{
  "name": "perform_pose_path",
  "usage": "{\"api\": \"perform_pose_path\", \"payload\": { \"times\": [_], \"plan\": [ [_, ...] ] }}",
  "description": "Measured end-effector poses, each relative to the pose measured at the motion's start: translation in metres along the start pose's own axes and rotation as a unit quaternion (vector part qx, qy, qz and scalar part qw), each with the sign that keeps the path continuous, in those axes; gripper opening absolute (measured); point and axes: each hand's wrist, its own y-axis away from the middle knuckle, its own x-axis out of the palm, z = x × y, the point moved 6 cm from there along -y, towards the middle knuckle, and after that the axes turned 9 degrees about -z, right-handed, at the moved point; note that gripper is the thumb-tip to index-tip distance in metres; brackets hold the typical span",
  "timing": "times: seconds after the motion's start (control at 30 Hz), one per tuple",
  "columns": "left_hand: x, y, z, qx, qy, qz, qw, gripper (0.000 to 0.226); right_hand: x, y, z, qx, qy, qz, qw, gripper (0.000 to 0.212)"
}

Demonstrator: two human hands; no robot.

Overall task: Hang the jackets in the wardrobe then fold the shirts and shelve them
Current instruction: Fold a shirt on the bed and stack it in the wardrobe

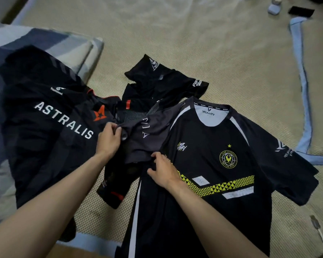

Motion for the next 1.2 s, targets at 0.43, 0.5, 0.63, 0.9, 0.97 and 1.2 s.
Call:
{"api": "perform_pose_path", "payload": {
  "times": [0.43,0.5,0.63,0.9,0.97,1.2],
  "plan": [
    [-0.036,-0.057,-0.015,0.008,-0.064,0.017,0.998,0.062,-0.009,-0.028,0.059,-0.011,-0.147,-0.05,0.988,0.056],
    [-0.035,-0.057,-0.015,-0.031,-0.028,0.05,0.998,0.063,-0.006,-0.037,0.069,0.032,-0.217,-0.048,0.974,0.055],
    [-0.032,-0.049,-0.018,-0.037,-0.007,0.125,0.991,0.082,-0.01,-0.061,0.093,0.084,-0.34,-0.055,0.935,0.054],
    [-0.033,-0.038,-0.031,-0.068,0.101,0.207,0.971,0.022,0.004,-0.07,0.137,-0.052,-0.242,0.019,0.969,0.059],
    [-0.04,-0.046,-0.03,-0.08,0.106,0.171,0.976,0.021,0.0,-0.065,0.133,-0.021,-0.291,-0.035,0.956,0.069],
    [-0.032,-0.027,-0.075,-0.055,0.172,0.27,0.946,0.011,-0.03,-0.047,0.134,0.031,-0.226,-0.127,0.965,0.081]
  ]
}}
